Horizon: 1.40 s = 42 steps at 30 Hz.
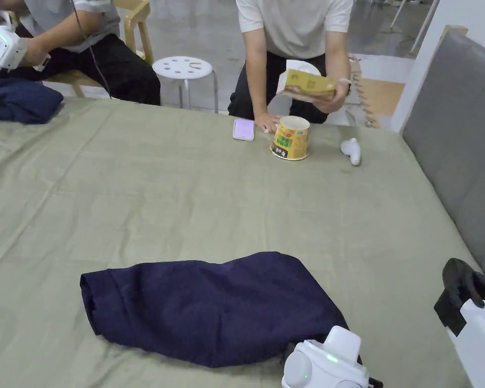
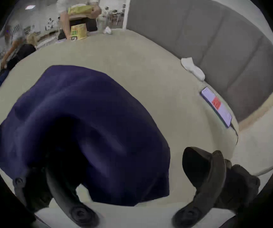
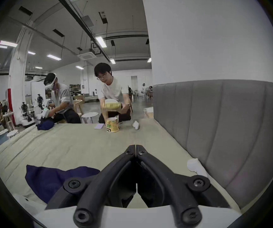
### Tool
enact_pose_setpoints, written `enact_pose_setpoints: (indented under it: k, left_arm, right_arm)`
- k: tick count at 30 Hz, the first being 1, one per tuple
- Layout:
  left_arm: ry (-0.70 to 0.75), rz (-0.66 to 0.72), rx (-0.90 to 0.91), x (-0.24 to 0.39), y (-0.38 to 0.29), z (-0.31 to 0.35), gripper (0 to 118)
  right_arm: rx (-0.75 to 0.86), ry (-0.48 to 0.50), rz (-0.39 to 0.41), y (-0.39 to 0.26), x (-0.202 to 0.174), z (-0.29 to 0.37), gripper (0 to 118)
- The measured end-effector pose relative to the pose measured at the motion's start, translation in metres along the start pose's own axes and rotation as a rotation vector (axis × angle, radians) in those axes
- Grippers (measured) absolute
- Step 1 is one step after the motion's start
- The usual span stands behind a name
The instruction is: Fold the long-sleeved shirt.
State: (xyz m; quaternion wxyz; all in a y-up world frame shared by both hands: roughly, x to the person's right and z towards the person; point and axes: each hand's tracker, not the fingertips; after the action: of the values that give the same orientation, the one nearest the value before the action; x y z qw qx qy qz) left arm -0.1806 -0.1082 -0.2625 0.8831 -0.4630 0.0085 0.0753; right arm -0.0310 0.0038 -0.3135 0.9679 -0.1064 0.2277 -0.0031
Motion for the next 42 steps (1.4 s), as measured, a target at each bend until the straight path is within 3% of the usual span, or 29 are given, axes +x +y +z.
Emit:
enact_pose_setpoints:
  k: [6, 12, 13, 14, 15, 16, 18, 21, 22, 23, 24, 25, 26, 28, 30, 35, 36, 37, 38, 39, 42]
  left_arm:
    - [-0.054, 0.102, 0.26, -0.053, 0.011, 0.104, 105]
    - [0.153, 0.291, 0.414, -0.161, -0.005, 0.181, 103]
    - [0.178, 0.33, 0.407, -0.179, -0.011, 0.183, 94]
    - [0.207, 0.374, 0.417, -0.197, -0.018, 0.185, 69]
    - [0.223, 0.398, 0.428, -0.21, -0.025, 0.186, 6]
    - [0.245, 0.371, 0.392, -0.224, -0.032, 0.182, 14]
    - [0.38, 0.409, 0.405, -0.235, -0.042, 0.179, 10]
    - [0.387, 0.43, 0.417, -0.245, -0.053, 0.176, 10]
    - [0.388, 0.438, 0.409, -0.248, -0.056, 0.175, 10]
    - [0.385, 0.447, 0.406, -0.251, -0.062, 0.18, 10]
    - [0.388, 0.464, 0.397, -0.253, -0.065, 0.177, 10]
    - [0.396, 0.477, 0.386, -0.254, -0.067, 0.174, 10]
    - [0.398, 0.481, 0.375, -0.255, -0.07, 0.17, 10]
    - [0.396, 0.499, 0.352, -0.259, -0.08, 0.166, 10]
    - [0.395, 0.511, 0.323, -0.26, -0.088, 0.158, 11]
    - [0.386, 0.526, 0.235, -0.269, -0.115, 0.143, 15]
    - [0.386, 0.532, 0.214, -0.271, -0.119, 0.141, 18]
    - [0.389, 0.54, 0.206, -0.274, -0.123, 0.138, 24]
    - [0.39, 0.544, 0.193, -0.278, -0.126, 0.136, 33]
    - [0.387, 0.547, 0.178, -0.283, -0.129, 0.135, 49]
    - [0.419, 0.554, 0.158, -0.298, -0.133, 0.133, 97]
  right_arm:
    - [-0.004, 0.032, -0.005, -0.002, -0.01, -0.002, 0]
    - [-0.016, 0.082, -0.004, -0.008, -0.023, 0.007, 0]
    - [-0.028, 0.088, -0.007, -0.014, -0.024, 0.01, 0]
    - [-0.046, 0.099, -0.009, -0.022, -0.026, 0.013, 0]
    - [-0.072, 0.109, -0.007, -0.032, -0.027, 0.015, 0]
    - [-0.106, 0.106, -0.003, -0.043, -0.029, 0.017, 0]
    - [-0.161, 0.102, -0.004, -0.062, -0.031, 0.024, 0]
    - [-0.238, 0.089, -0.042, -0.087, -0.028, 0.035, 3]
    - [-0.261, 0.099, -0.049, -0.093, -0.027, 0.037, 17]
    - [-0.299, 0.1, -0.047, -0.1, -0.026, 0.038, 46]
    - [-0.342, 0.101, -0.052, -0.108, -0.025, 0.038, 91]
    - [-0.409, 0.099, -0.049, -0.115, -0.023, 0.035, 114]
    - [-0.461, 0.12, -0.065, -0.124, -0.022, 0.03, 118]
    - [-0.521, 0.177, -0.063, -0.14, -0.024, 0.024, 118]
    - [-0.59, 0.174, -0.036, -0.153, -0.026, 0.012, 118]
    - [-0.585, 0.188, 0.011, -0.165, -0.036, -0.02, 117]
    - [-0.556, 0.245, 0.007, -0.164, -0.039, -0.022, 105]
    - [-0.544, 0.269, 0.008, -0.163, -0.037, -0.025, 74]
    - [-0.545, 0.304, 0.028, -0.162, -0.04, -0.027, 35]
    - [-0.522, 0.251, 0.079, -0.161, -0.045, -0.026, 29]
    - [-0.514, 0.329, 0.014, -0.155, -0.03, -0.024, 17]
